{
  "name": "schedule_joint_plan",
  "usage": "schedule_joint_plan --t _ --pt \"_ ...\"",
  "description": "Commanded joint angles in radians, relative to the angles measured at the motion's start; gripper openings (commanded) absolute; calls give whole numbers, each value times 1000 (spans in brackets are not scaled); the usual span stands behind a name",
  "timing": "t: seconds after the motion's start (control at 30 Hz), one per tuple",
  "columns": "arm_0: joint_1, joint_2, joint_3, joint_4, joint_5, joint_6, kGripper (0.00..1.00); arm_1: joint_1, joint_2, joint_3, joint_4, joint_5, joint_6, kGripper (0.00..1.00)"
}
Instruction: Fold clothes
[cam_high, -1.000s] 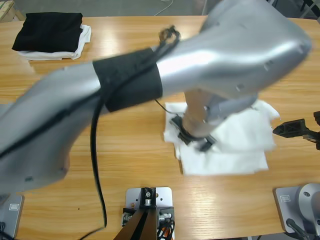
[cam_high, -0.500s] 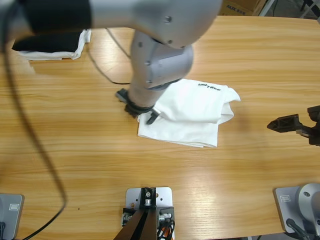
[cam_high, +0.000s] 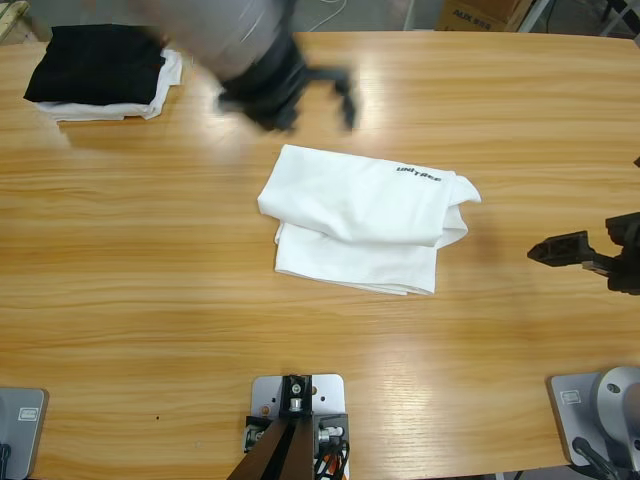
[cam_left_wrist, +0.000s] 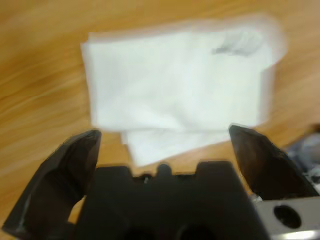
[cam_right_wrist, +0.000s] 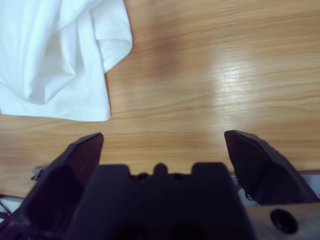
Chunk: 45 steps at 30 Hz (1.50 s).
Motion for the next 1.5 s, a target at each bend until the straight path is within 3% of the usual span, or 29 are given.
schedule_joint_plan --t 0.03,0.47,0.67,0.87,1.07,1.13,1.23,1.33,1.5 --pt "-79 565 -826 371 -3 -132 982 -10 -2 39 -8 14 9 1000" --pt "-124 657 -931 561 13 -173 993 -10 -25 52 -10 13 8 1000" --pt "-219 599 -800 585 52 -178 991 -10 -8 49 -20 13 8 1000" --pt "-223 528 -640 582 73 -161 980 -10 -3 49 -20 13 8 1000" --pt "-222 459 -570 570 87 -107 854 -10 -5 48 -15 13 8 1000" --pt "-221 397 -449 491 92 -65 830 -10 -7 48 -15 12 8 1000" --pt "-208 203 6 152 91 -28 823 -10 -7 48 -16 12 8 1000" --pt "-199 52 322 -39 93 -6 803 -10 -7 49 -20 12 8 1000" --pt "-164 -83 535 -224 107 40 807 -10 -3 45 -54 38 -18 998"
